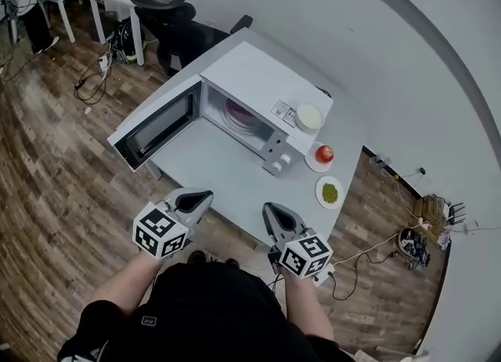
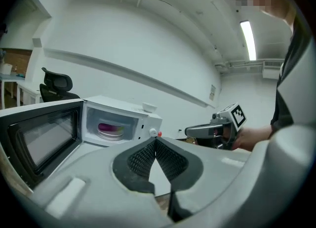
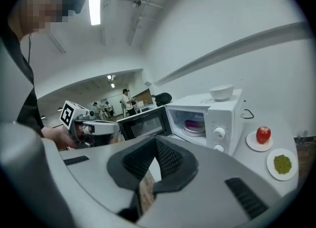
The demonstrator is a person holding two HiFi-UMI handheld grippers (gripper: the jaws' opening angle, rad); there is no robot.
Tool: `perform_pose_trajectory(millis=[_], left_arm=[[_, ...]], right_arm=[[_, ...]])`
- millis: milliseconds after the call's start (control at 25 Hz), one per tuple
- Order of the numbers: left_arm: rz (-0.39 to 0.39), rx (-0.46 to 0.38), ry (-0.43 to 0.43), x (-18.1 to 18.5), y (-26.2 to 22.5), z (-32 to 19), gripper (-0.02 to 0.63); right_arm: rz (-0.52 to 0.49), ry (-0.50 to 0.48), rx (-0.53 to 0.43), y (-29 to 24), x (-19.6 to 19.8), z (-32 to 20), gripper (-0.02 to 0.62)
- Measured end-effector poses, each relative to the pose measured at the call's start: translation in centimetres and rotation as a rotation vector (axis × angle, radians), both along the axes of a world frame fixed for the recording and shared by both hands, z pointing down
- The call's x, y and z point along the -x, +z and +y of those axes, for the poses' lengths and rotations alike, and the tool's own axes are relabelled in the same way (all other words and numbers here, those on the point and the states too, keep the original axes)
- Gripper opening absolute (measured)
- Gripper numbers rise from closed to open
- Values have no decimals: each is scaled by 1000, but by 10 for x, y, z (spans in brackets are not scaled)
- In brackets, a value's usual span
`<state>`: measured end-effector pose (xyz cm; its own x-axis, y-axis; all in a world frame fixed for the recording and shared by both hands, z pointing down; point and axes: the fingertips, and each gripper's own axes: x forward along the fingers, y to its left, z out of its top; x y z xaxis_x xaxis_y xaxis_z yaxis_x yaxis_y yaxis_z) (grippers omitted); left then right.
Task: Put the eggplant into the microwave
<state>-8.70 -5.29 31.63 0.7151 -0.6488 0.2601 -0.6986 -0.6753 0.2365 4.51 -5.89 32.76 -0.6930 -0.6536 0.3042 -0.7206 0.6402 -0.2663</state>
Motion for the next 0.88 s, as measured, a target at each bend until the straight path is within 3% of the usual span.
perform_pose_trajectory(millis=[200,360,600,880], left_arm=[[-14,-66,-16,-24,-36,27,8],[-38,-150,-62,-43,-64,34,8],[-15,-143,-38,-71,-74,42,8],[-39,-150,-58,-77,-74,44,8]], right_arm=[[-76,-10,-36,-34,-31,32,15],[-83,44,-64,-48,-59,43,14],[-69,24,-135,-63,-73,52,14],[-85,0,-150,-68,-80,52,14]])
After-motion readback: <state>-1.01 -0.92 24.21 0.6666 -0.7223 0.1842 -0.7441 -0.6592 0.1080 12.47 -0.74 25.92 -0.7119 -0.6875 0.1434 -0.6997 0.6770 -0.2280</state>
